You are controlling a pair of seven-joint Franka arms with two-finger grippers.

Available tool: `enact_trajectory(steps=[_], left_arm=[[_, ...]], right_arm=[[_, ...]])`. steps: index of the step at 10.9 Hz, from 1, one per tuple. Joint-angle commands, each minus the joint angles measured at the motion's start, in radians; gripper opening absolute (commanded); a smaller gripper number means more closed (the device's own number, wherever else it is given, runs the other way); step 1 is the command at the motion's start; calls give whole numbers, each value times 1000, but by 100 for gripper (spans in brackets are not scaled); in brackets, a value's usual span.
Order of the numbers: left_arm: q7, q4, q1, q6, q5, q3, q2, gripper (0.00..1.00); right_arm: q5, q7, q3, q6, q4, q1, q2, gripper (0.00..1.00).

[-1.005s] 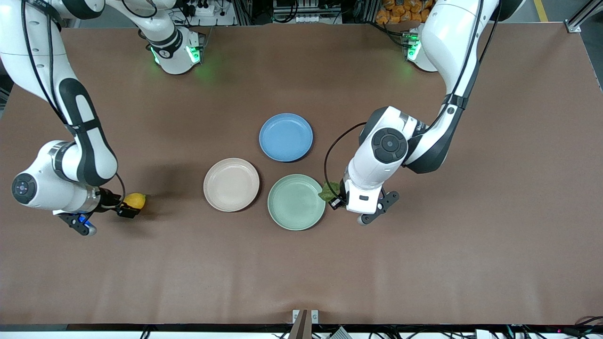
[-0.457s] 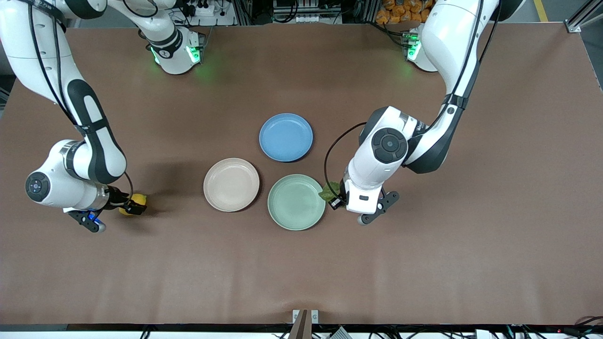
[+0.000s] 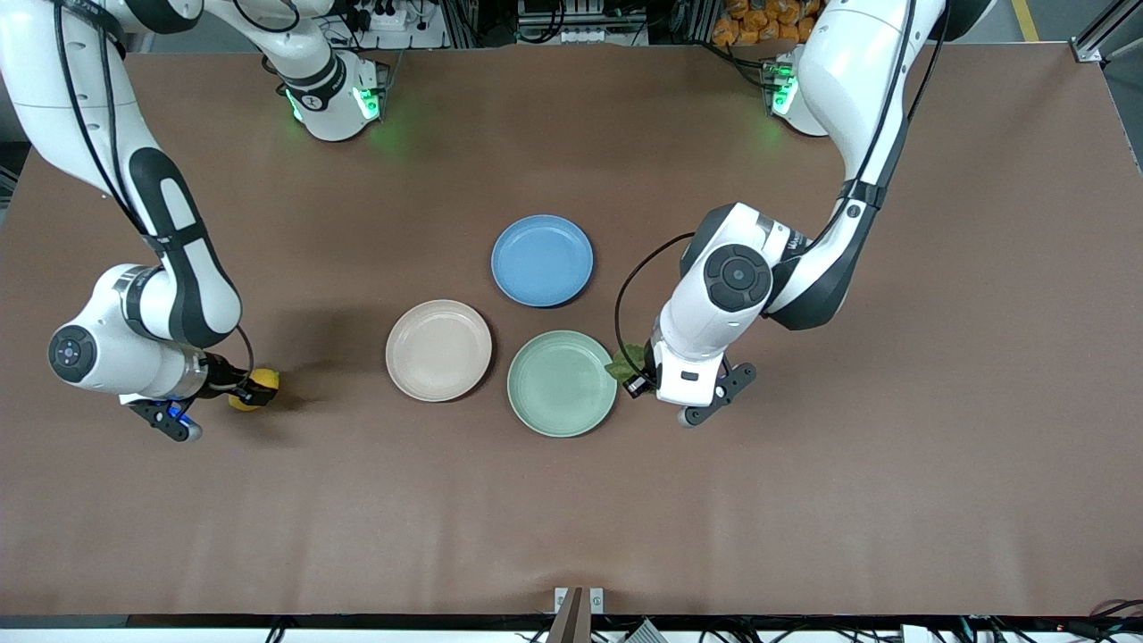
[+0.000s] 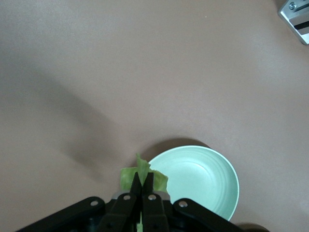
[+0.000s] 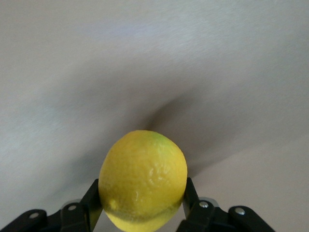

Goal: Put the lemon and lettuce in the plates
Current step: 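Grasp the yellow lemon with the right gripper and lift it, then carry the lemon onto the beige plate while the left gripper releases lettuce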

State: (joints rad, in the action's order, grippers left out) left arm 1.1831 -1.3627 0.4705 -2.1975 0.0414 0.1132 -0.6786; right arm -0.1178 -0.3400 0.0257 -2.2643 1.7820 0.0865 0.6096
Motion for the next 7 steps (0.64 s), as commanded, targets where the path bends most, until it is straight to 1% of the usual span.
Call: enact_trajectory(steps=[1, 6, 7], left_arm=[[17, 10, 42, -61, 46, 3, -12, 0], [-11, 10, 46, -61, 45, 3, -35, 0], [-14, 10, 46, -61, 46, 2, -48, 0]], right_arm=[[1, -121, -4, 63, 13, -69, -67, 0], [-3, -512, -9, 63, -36, -261, -59, 0], [-23, -599, -7, 55, -53, -301, -53, 0]])
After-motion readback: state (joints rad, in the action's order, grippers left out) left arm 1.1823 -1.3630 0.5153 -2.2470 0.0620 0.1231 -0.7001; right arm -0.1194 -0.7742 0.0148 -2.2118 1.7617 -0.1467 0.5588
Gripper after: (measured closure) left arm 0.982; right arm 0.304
